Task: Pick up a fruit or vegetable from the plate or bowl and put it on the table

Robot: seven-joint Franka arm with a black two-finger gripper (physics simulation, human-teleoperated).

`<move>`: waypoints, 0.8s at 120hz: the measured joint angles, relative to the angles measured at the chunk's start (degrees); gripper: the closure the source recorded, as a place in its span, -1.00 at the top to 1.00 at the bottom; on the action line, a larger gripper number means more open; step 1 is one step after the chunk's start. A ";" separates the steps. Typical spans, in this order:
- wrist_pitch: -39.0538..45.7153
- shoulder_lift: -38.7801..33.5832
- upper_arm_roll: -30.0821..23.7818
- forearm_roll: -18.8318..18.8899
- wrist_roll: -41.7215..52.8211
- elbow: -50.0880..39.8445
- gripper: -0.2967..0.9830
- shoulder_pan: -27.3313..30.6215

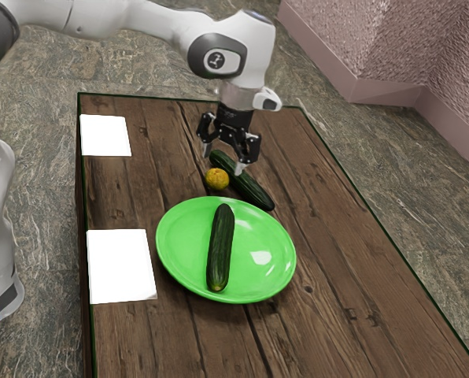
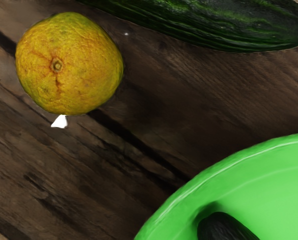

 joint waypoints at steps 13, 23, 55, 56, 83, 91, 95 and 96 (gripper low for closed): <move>3.35 0.33 -0.45 0.06 -3.31 -1.35 0.54 -0.24; 4.22 -1.65 -0.72 0.19 -5.48 -1.92 0.54 -0.83; 3.82 -10.96 -2.11 0.27 -10.67 -10.97 0.54 -1.55; 3.80 -11.06 -2.14 0.25 -10.79 -11.23 0.54 -1.55; 3.42 -13.00 -3.58 -0.19 -13.65 -15.62 0.54 -1.58; 3.10 -13.75 -3.96 -0.36 -14.32 -16.04 0.54 -1.58; 2.92 -14.28 -4.40 -0.46 -14.62 -16.41 0.54 -1.57; 2.88 -14.38 -4.51 -0.51 -14.70 -16.50 0.54 -1.57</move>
